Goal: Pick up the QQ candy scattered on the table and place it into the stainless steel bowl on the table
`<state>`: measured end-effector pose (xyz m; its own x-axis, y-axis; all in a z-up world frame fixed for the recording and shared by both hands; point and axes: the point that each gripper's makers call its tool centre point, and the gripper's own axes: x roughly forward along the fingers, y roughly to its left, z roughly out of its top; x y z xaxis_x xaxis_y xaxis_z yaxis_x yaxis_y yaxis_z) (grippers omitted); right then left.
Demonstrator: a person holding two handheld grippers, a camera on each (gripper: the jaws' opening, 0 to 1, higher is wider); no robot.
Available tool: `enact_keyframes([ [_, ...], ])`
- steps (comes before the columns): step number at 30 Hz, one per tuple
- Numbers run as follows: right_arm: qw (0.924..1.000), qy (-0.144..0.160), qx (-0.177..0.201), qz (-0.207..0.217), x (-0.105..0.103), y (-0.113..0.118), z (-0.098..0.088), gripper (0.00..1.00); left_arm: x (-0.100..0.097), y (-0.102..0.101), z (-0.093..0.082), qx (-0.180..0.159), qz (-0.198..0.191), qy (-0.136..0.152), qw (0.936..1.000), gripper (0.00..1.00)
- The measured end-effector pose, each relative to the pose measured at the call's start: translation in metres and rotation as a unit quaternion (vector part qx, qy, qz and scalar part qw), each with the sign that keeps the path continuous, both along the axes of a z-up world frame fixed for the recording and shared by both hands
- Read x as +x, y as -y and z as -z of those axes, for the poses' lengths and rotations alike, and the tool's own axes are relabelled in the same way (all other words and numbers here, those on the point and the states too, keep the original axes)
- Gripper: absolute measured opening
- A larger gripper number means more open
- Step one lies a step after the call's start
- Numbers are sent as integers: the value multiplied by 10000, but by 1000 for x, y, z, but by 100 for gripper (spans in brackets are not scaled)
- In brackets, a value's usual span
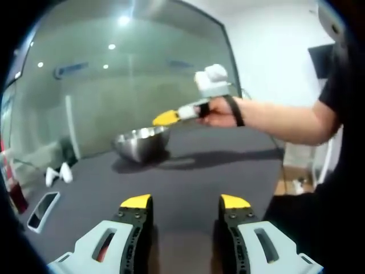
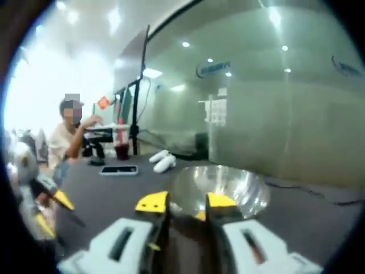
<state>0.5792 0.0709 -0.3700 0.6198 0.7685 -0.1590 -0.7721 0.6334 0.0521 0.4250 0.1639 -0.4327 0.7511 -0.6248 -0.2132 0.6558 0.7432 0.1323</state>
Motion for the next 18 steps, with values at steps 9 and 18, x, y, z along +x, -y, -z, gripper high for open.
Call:
enact_keyframes([
  [9,9996,54,-231,141,-52,64,22,25,8,-10,-3,-108,-125,19,9999,47],
  [18,9985,-154,-105,515,-84,90,45,24,8,-7,-3,-14,-155,48,9999,47],
])
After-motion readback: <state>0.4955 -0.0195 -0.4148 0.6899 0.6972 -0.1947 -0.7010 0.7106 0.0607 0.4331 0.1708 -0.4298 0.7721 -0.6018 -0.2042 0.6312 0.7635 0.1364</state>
